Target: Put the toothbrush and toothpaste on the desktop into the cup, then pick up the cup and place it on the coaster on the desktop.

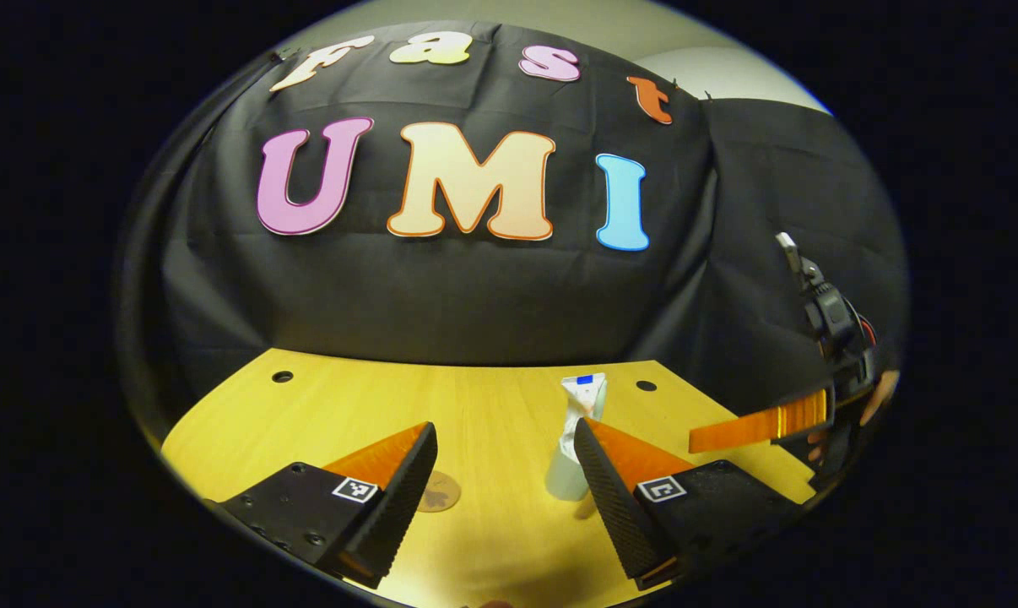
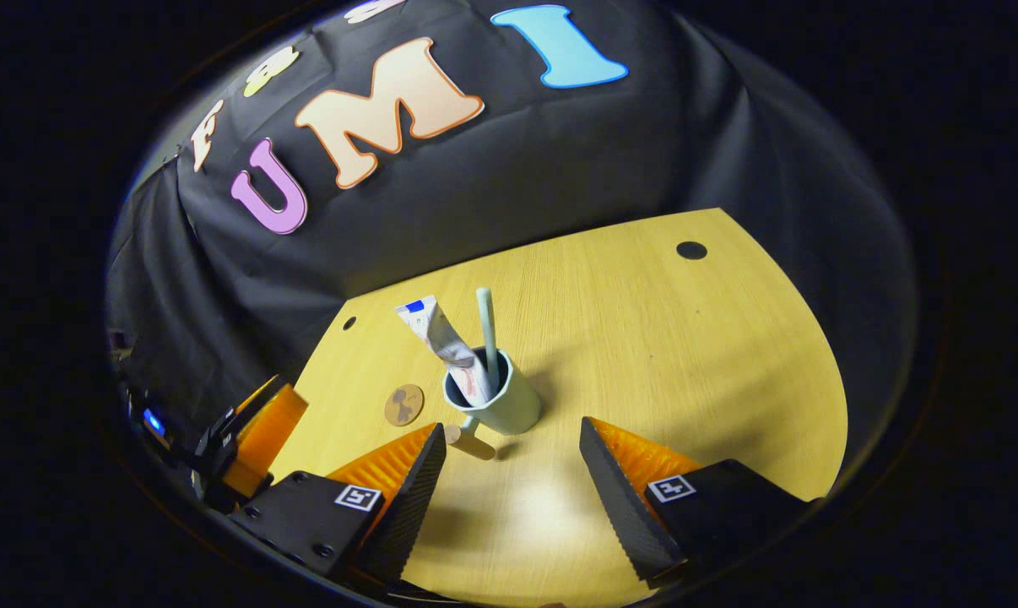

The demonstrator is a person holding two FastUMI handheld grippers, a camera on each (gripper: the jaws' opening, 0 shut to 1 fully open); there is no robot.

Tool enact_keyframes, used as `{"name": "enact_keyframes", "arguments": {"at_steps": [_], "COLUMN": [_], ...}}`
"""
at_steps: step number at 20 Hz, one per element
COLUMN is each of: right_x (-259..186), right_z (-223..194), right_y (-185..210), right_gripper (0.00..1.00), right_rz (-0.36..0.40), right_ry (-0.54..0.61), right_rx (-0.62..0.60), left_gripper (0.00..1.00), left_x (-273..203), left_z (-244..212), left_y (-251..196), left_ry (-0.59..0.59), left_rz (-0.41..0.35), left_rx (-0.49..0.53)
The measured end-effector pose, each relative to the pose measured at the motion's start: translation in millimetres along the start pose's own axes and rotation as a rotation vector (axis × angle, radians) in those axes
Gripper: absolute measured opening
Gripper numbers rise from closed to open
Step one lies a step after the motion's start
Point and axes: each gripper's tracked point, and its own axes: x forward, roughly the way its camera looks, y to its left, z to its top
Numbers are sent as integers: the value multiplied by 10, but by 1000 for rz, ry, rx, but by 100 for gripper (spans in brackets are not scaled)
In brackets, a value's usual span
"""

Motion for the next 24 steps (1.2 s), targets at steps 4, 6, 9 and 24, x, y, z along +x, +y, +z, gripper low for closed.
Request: {"name": "enact_keyframes", "arguments": {"at_steps": [4, 6, 9, 24], "right_x": [231, 347, 534, 1247], "right_z": [-65, -143, -245, -660], "right_y": [160, 238, 325, 248], "right_gripper": [98, 98, 98, 99], "right_rz": [-46, -58, -84, -247], "right_ry": [91, 151, 234, 448], "right_rx": [3, 24, 37, -44], "left_gripper": [95, 95, 95, 95], "left_x": [-167, -231, -318, -644], "left_z": [-69, -108, -150, -241], "left_y": [364, 538, 798, 1593], "left_ry": [8, 13, 14, 32], "left_rz": [30, 46, 73, 165], "left_rx": [-9, -17, -40, -40]}}
